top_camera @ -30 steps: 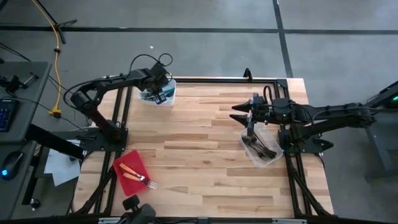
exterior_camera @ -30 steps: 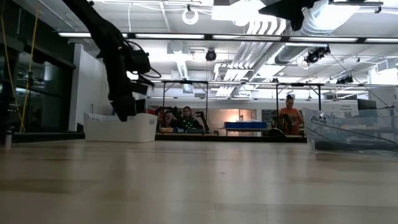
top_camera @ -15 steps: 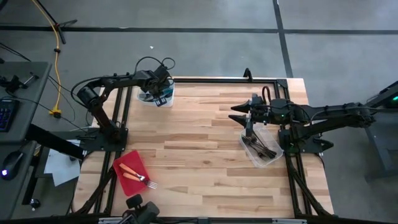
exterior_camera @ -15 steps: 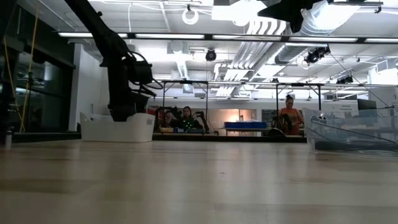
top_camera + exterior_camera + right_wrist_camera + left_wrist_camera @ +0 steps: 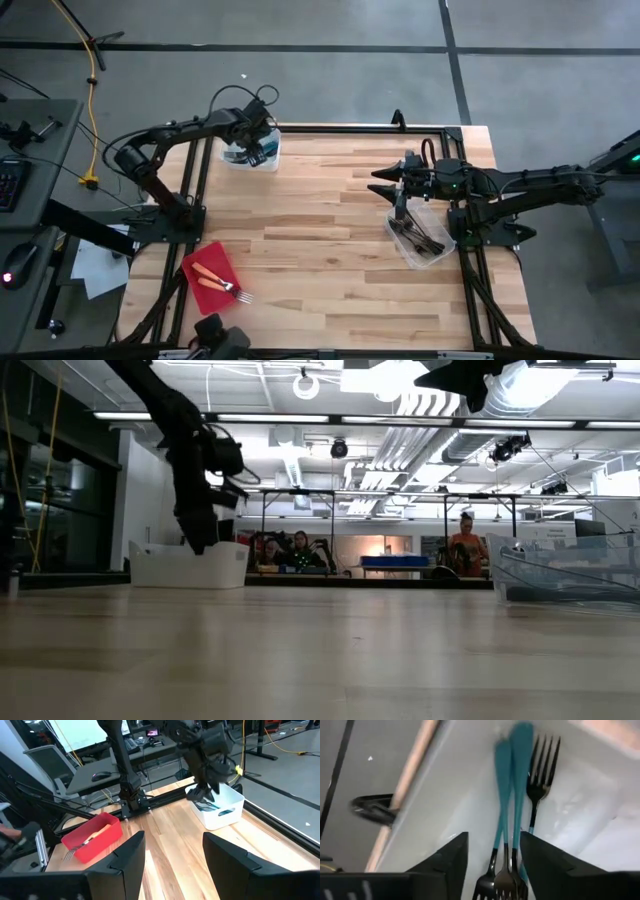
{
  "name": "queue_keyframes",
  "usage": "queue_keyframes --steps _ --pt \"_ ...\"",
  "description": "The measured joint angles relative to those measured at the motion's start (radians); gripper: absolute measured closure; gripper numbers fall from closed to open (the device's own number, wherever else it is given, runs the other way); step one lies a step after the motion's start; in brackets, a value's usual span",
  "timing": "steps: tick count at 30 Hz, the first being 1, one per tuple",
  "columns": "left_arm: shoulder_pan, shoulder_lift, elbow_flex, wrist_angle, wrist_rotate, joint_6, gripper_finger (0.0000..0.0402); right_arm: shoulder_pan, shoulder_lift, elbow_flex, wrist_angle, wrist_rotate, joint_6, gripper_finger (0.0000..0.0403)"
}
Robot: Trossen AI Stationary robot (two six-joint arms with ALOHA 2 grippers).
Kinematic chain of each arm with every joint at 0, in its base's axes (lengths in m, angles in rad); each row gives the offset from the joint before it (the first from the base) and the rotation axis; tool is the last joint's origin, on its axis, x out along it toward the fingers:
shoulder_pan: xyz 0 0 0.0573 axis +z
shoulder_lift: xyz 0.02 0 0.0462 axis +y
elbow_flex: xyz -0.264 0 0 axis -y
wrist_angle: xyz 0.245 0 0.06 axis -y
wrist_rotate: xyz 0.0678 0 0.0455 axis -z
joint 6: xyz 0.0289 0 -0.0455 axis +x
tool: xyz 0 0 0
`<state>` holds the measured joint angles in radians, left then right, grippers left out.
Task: Sort silverware by color (type)
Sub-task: Return to Home Position
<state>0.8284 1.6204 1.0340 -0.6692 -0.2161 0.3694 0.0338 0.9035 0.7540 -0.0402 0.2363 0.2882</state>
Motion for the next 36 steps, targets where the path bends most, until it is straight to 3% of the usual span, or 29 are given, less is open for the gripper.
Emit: queue_keyframes --steps 5,12,15,22,30,36 --pt "0.000 -0.078 0.076 -0.094 0.068 -0.089 0.0208 0.000 0.000 0.000 0.000 0.000 0.000 0.0219" --pt "-0.010 -0.287 0.091 -0.003 0.430 -0.386 0.0209 0.000 0.000 0.000 0.007 0.000 0.000 0.0219" --pt "-0.059 -0.385 0.091 0.090 0.489 -0.471 0.0215 0.000 0.000 0.000 0.007 0.000 0.000 0.0219" --pt "-0.283 -0.568 0.091 0.313 0.462 -0.571 0.0222 0.000 0.000 0.000 0.007 0.000 0.000 0.0219" --pt "-0.587 -0.624 0.081 0.452 0.297 -0.525 0.0222 0.000 0.000 0.000 0.074 -0.001 0.026 0.0219" --pt "-0.729 -0.645 -0.127 0.802 0.232 -0.577 0.0222 0.000 -0.001 0.000 0.151 -0.002 0.026 0.0219"
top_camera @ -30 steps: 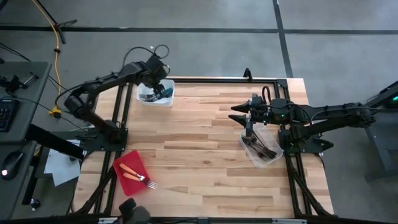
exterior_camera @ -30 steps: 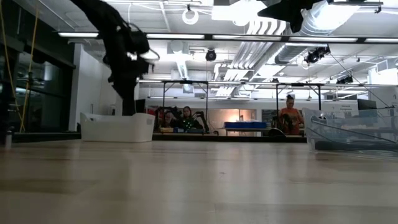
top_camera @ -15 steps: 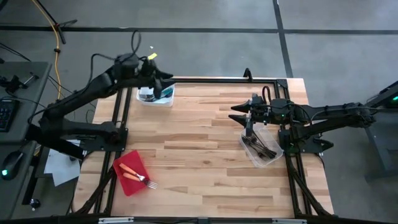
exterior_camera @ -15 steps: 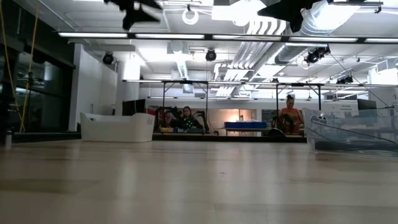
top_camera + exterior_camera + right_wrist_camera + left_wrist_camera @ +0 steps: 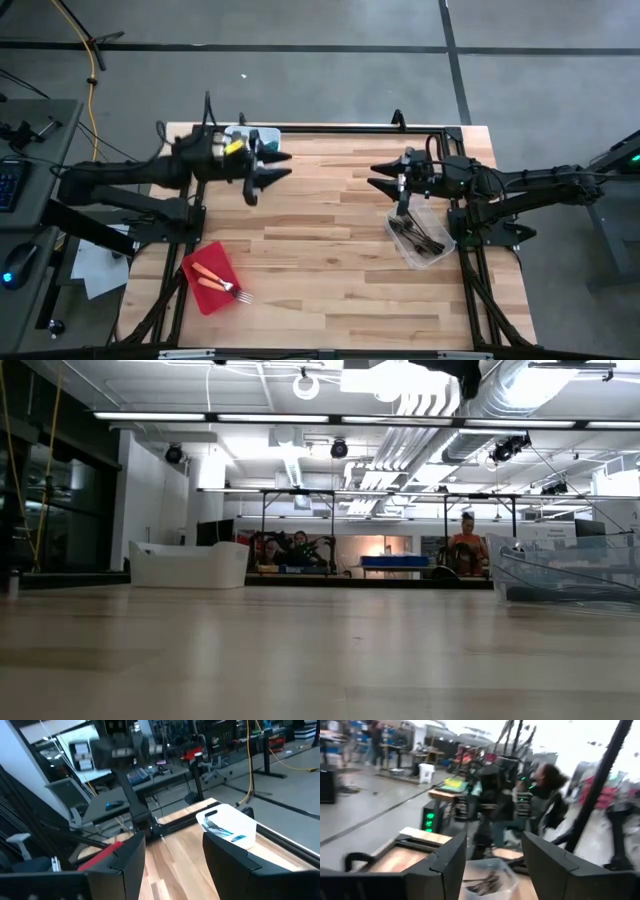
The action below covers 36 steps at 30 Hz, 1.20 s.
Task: Sort silverware by color (type)
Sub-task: Return to Home Position
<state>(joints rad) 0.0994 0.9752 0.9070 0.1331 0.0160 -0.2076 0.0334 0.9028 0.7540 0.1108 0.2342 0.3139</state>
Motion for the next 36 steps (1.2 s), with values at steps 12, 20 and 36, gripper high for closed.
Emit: queue_keyframes --steps 12,20,36 --pt "-0.058 -0.092 -0.221 0.264 -0.007 -0.095 0.0223 0.000 0.000 0.000 0.038 -0.005 -0.060 0.0219" --pt "-0.054 -0.099 -0.221 0.263 -0.039 -0.090 0.0223 0.000 0.000 0.000 0.037 -0.006 -0.071 0.0219" --pt "-0.054 -0.099 -0.221 0.262 -0.039 -0.078 0.0223 0.000 0.000 0.000 0.036 -0.006 -0.074 0.0219"
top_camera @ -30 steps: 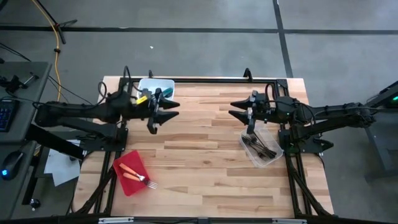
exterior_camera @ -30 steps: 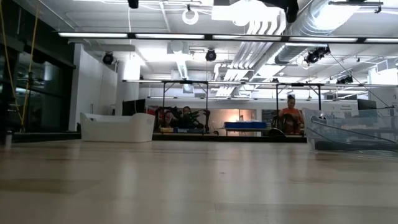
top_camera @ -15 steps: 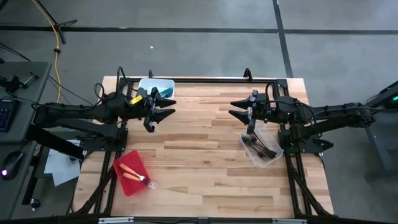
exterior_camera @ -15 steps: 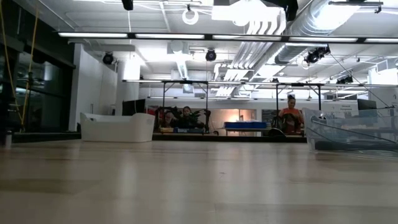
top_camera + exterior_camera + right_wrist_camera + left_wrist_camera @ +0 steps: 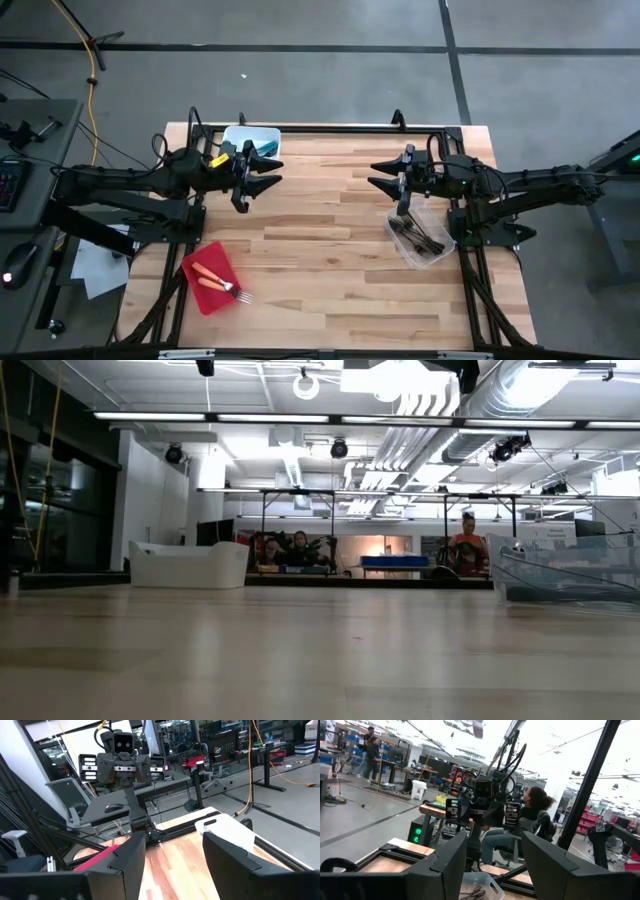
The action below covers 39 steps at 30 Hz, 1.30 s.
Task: Sort silverware by color (type)
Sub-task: Return to Home Position
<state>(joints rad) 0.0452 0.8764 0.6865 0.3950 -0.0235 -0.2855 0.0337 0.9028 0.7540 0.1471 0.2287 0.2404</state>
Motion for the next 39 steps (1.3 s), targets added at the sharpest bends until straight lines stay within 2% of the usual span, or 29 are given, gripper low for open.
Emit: queue_keyframes --steps 11,35,39 --pt "0.000 0.000 0.000 0.000 0.045 -0.025 0.0223 0.000 0.000 0.000 0.000 0.000 0.014 0.0219" --pt "0.000 0.000 0.000 0.003 0.047 -0.026 0.0223 0.000 0.000 0.000 0.000 0.000 0.021 0.0219" --pt "0.000 0.000 0.000 0.009 0.046 -0.026 0.0223 0.000 0.000 0.000 0.000 0.000 0.074 0.0219"
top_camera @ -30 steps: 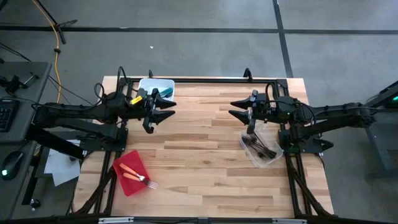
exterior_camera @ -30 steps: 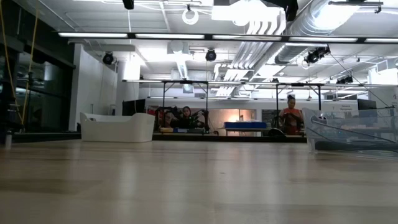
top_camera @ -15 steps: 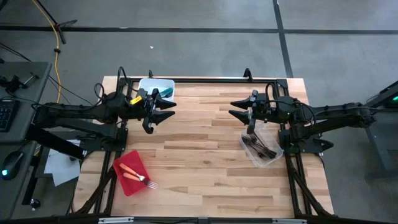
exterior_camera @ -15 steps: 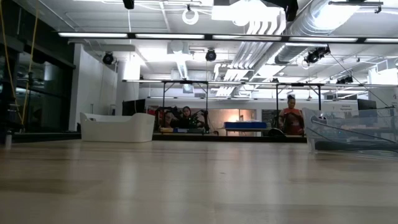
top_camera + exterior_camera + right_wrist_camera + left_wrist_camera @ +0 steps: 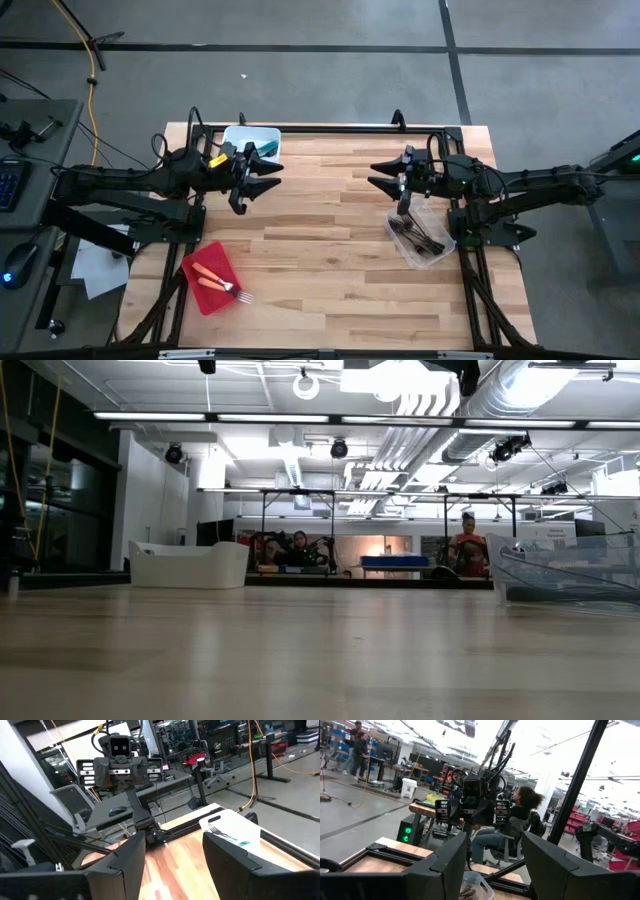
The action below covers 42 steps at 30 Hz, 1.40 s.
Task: Sort silverware by color (type)
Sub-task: Return to Home Position
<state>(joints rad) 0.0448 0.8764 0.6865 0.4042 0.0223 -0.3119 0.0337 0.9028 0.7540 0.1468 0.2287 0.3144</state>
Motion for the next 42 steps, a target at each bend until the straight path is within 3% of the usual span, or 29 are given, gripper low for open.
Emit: queue_keyframes --steps 11,42 --pt "0.000 0.000 0.000 0.002 0.000 0.000 0.0223 0.000 0.000 0.000 0.000 -0.007 -0.067 0.0219" --pt "0.000 -0.026 0.000 0.022 0.000 -0.002 0.0223 0.000 0.000 0.000 -0.001 -0.035 -0.040 0.0219"
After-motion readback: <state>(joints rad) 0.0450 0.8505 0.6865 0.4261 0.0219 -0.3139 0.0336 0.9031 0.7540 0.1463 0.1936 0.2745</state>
